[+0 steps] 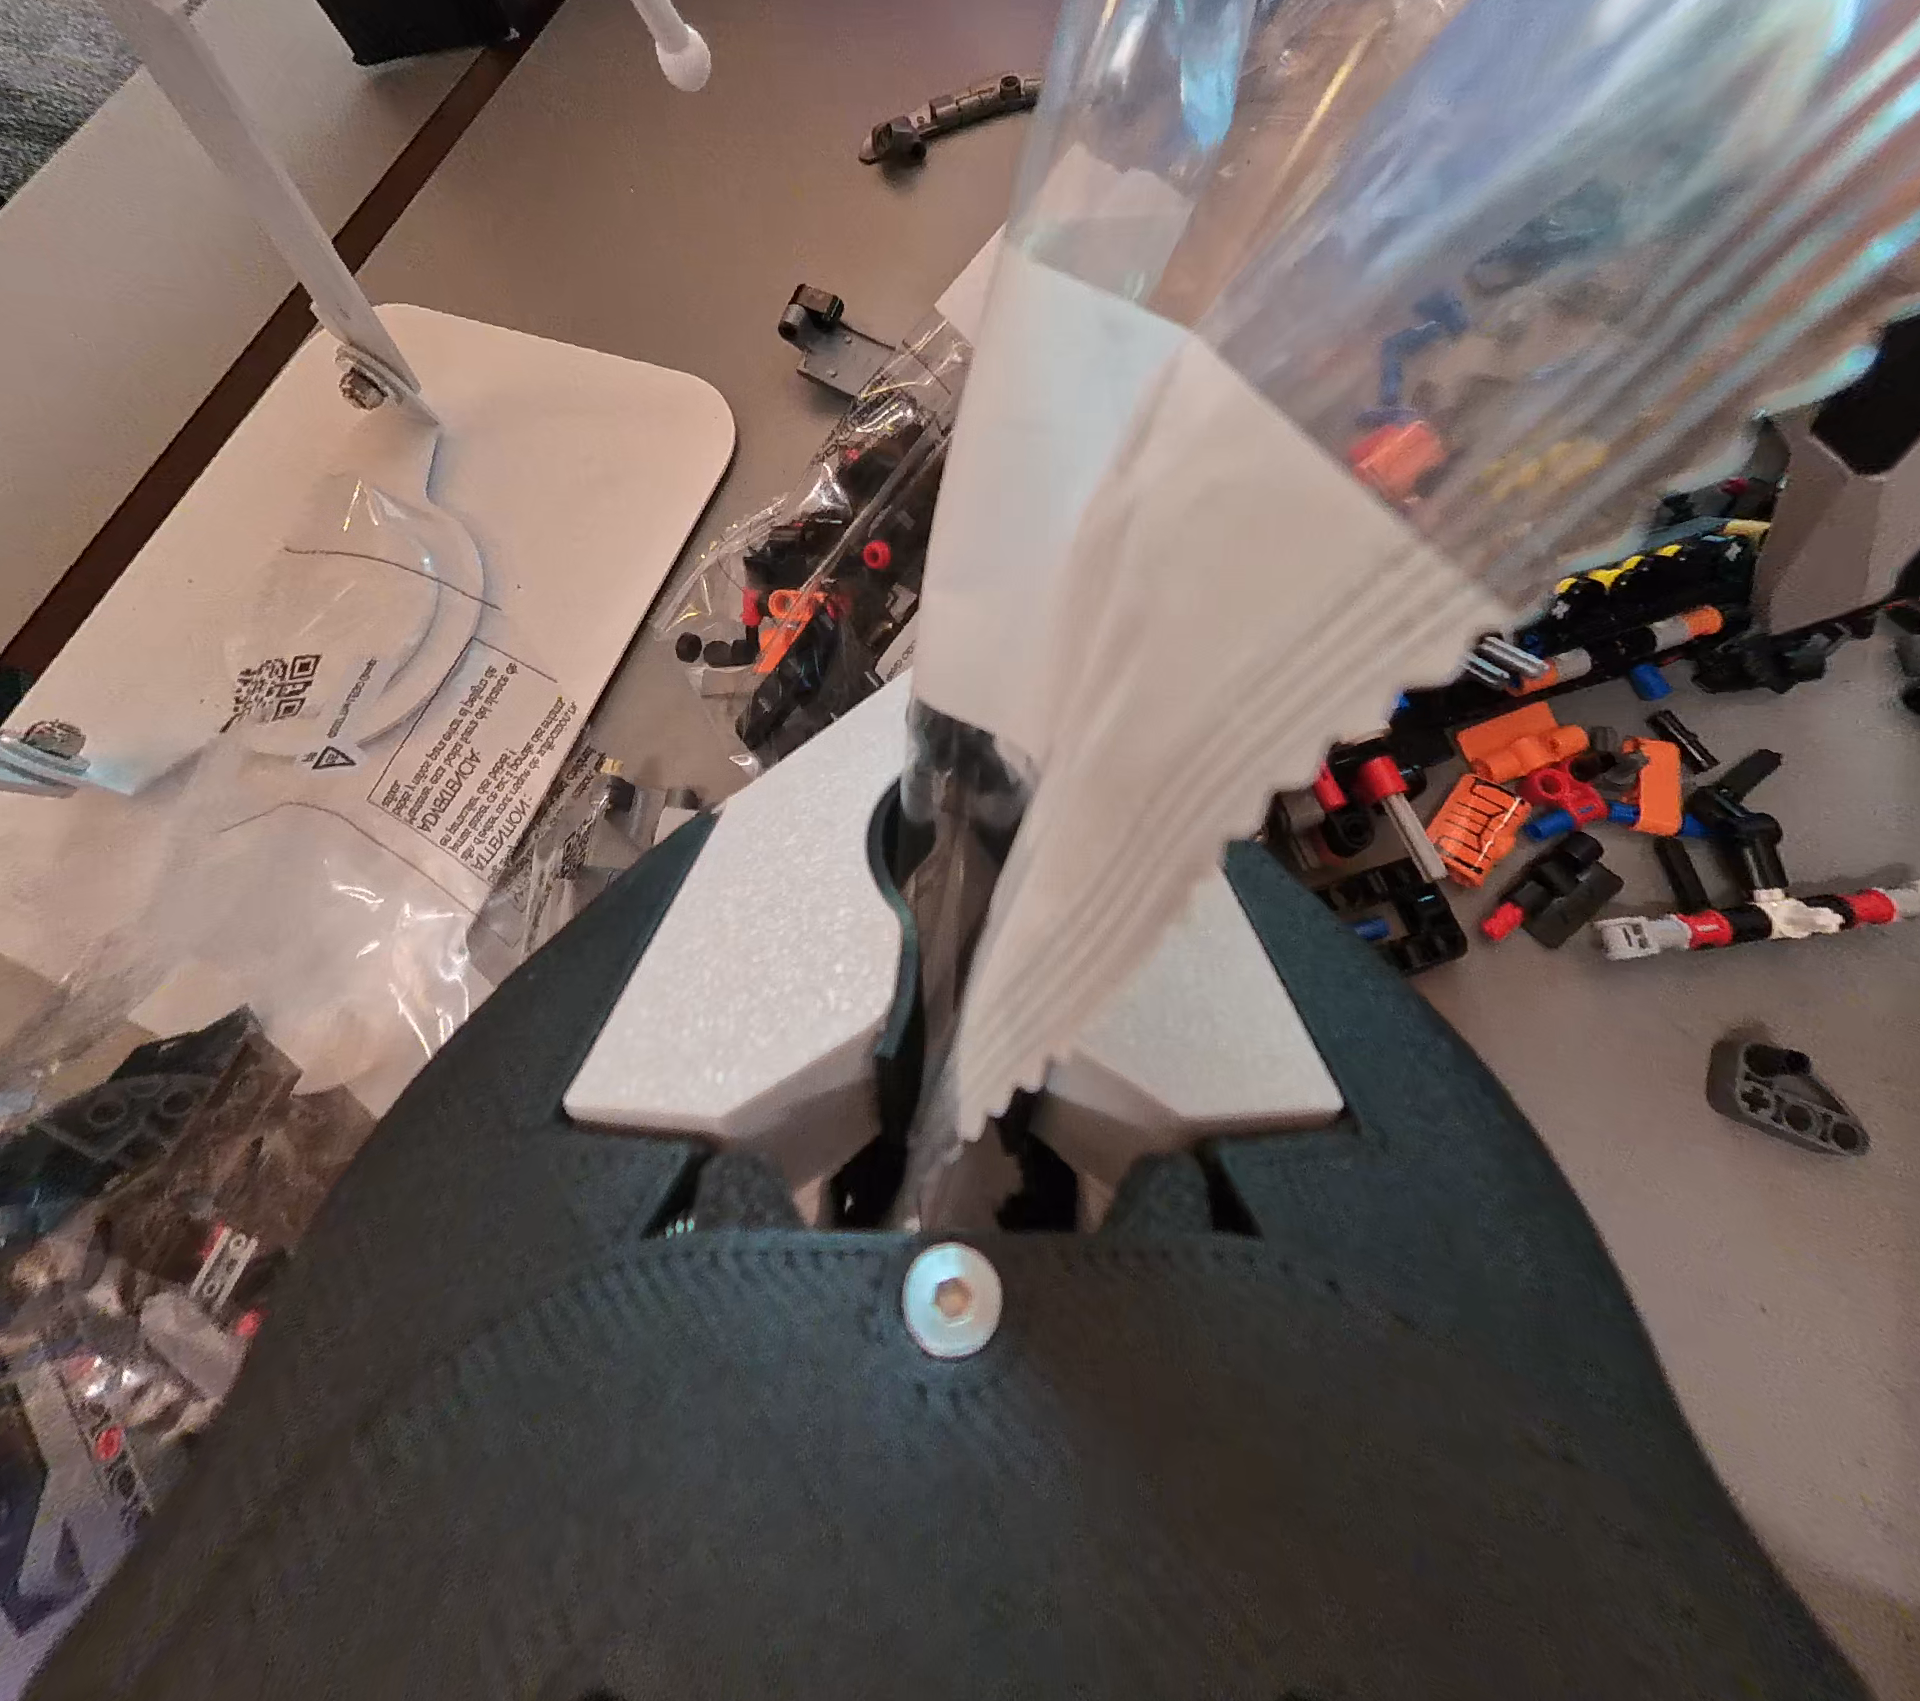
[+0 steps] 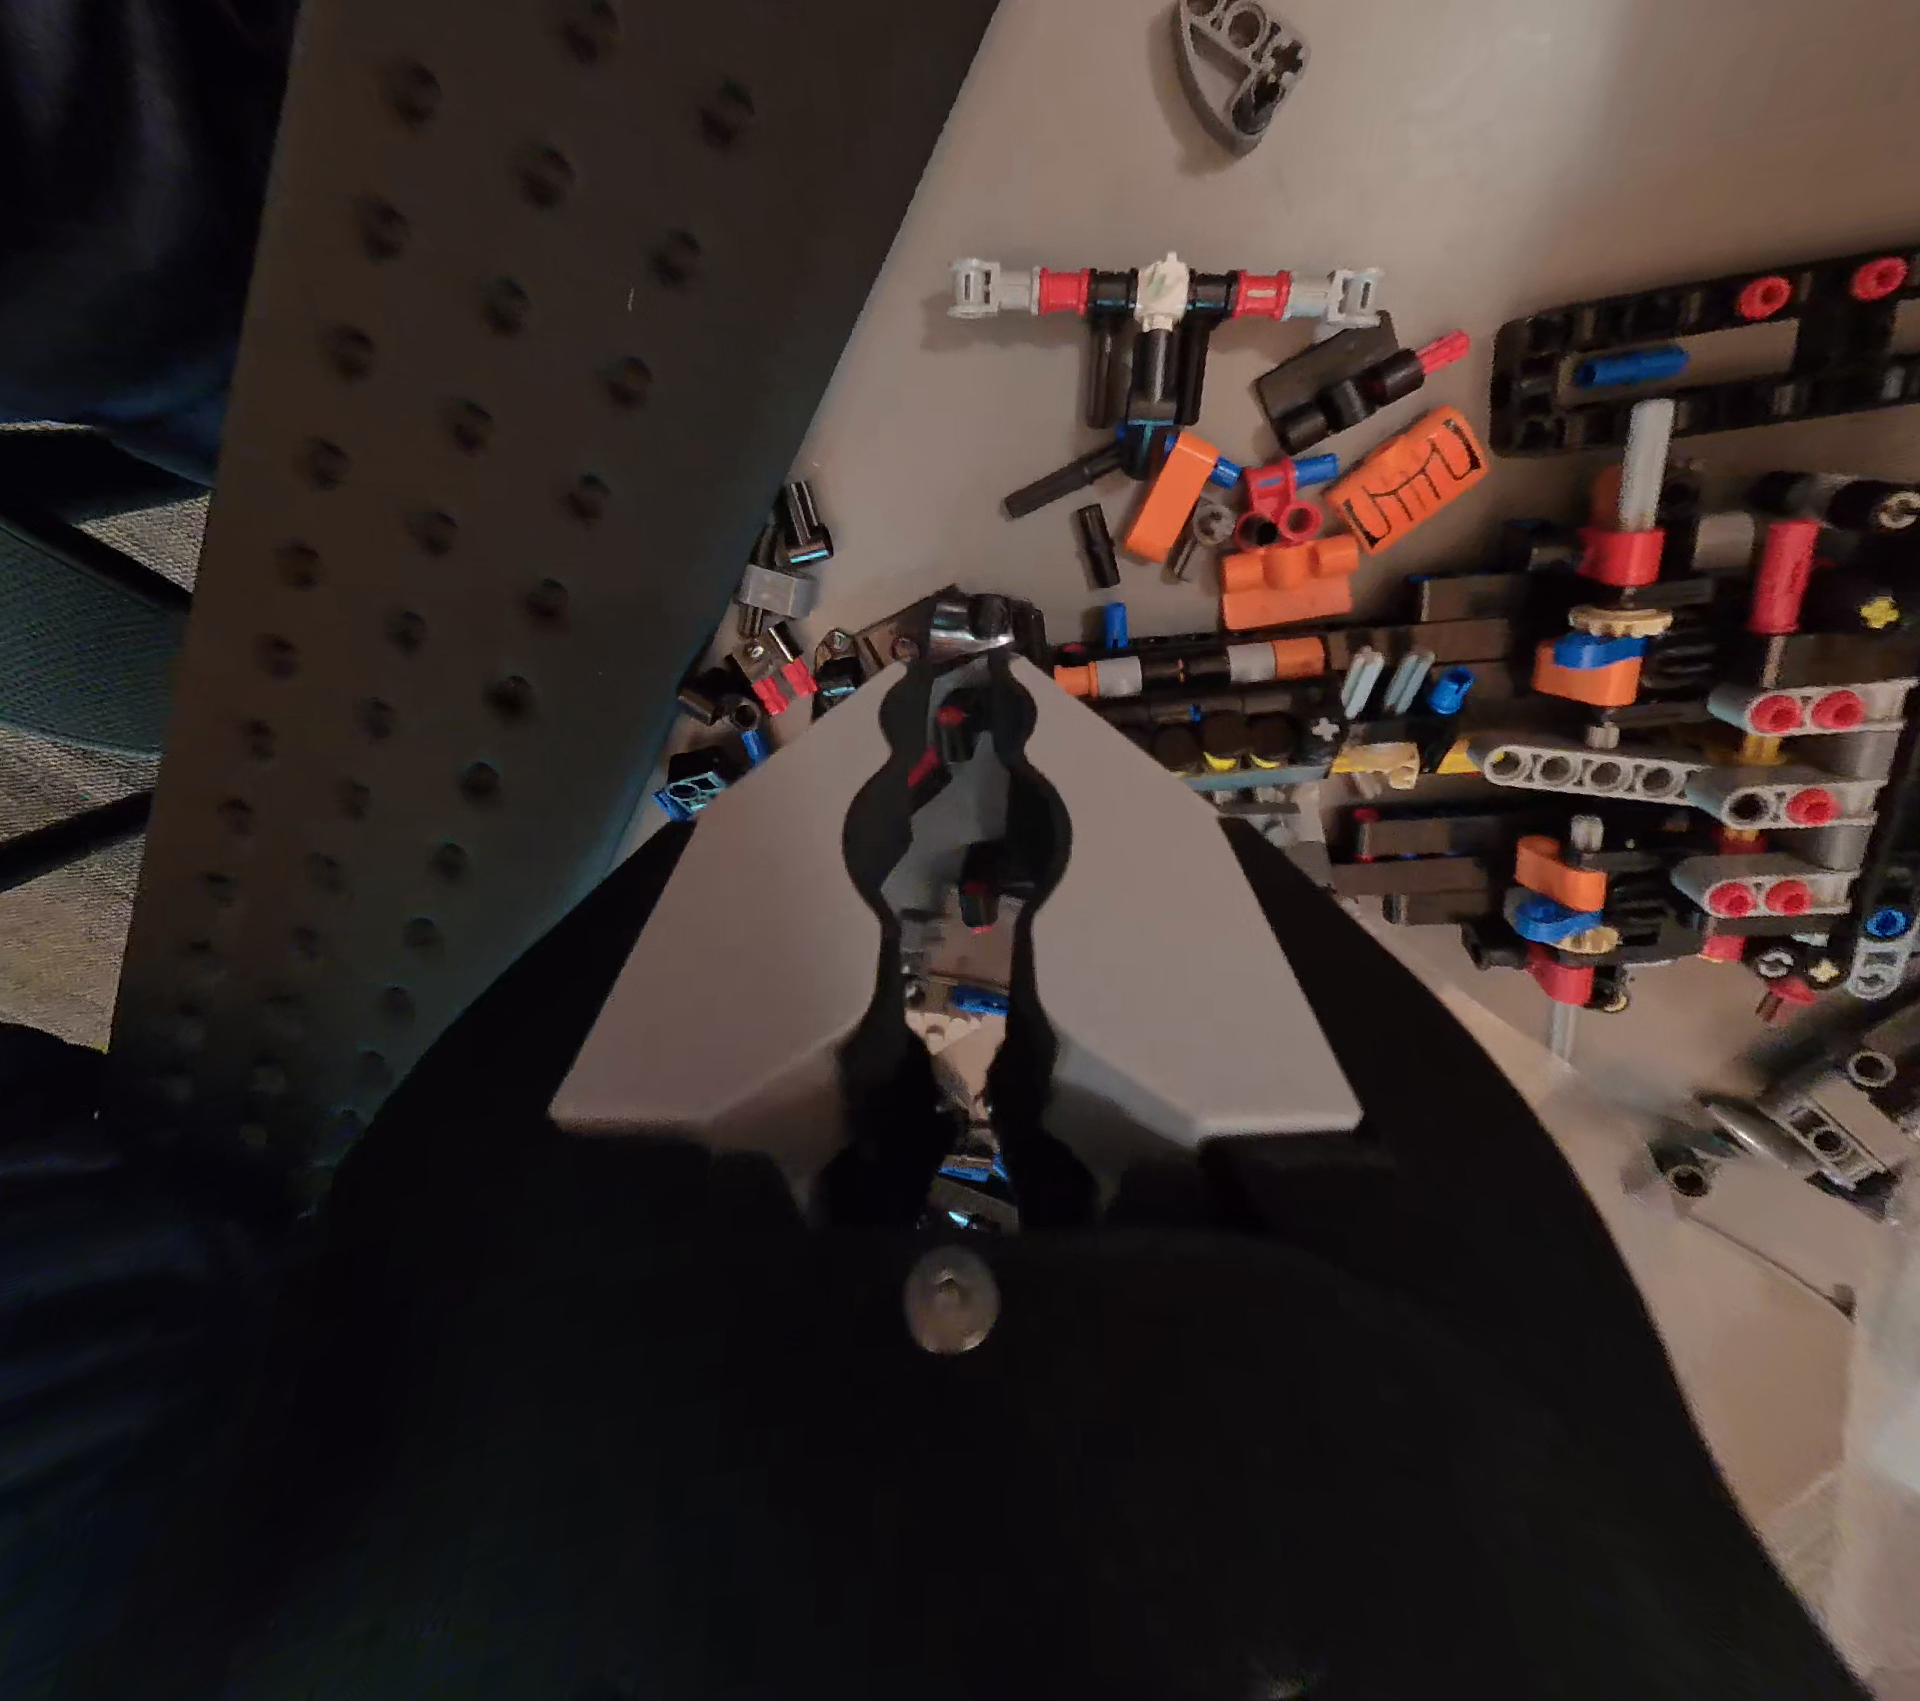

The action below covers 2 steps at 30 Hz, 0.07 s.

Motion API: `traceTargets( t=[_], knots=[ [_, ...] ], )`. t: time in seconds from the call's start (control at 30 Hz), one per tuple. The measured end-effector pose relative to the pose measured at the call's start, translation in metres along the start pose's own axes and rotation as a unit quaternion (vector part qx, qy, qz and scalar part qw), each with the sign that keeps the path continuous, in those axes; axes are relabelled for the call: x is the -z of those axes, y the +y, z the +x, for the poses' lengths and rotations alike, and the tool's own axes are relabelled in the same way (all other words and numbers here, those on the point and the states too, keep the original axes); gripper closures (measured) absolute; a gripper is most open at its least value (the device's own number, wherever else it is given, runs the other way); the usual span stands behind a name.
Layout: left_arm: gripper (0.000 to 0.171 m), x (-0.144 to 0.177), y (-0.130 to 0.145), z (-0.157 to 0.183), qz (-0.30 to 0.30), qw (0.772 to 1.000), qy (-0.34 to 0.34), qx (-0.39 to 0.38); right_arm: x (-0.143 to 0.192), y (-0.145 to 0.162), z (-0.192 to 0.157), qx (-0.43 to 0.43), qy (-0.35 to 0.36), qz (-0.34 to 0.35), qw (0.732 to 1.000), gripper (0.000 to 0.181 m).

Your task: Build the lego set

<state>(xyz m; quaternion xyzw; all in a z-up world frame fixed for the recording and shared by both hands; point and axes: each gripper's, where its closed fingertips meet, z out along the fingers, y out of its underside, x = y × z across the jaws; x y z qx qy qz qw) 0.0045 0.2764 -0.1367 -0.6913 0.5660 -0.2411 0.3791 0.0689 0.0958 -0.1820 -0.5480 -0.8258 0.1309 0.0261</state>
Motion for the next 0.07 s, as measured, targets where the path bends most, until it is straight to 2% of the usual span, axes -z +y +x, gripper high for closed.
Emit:
traceTargets(
  t=[0.03,0.07],
  knots=[
    [0.171,-0.0004,0.0000,0.0001,0.000,1.000,0.000,0.000,-0.0014,-0.0003,-0.0014,0.001,-0.003,0.000,1.000,0.170],
    [0.171,-0.0008,0.0001,0.0002,-0.001,1.000,0.000,0.000,-0.0031,-0.0003,-0.0024,0.002,-0.004,-0.003,1.000,0.170]
  ],
)
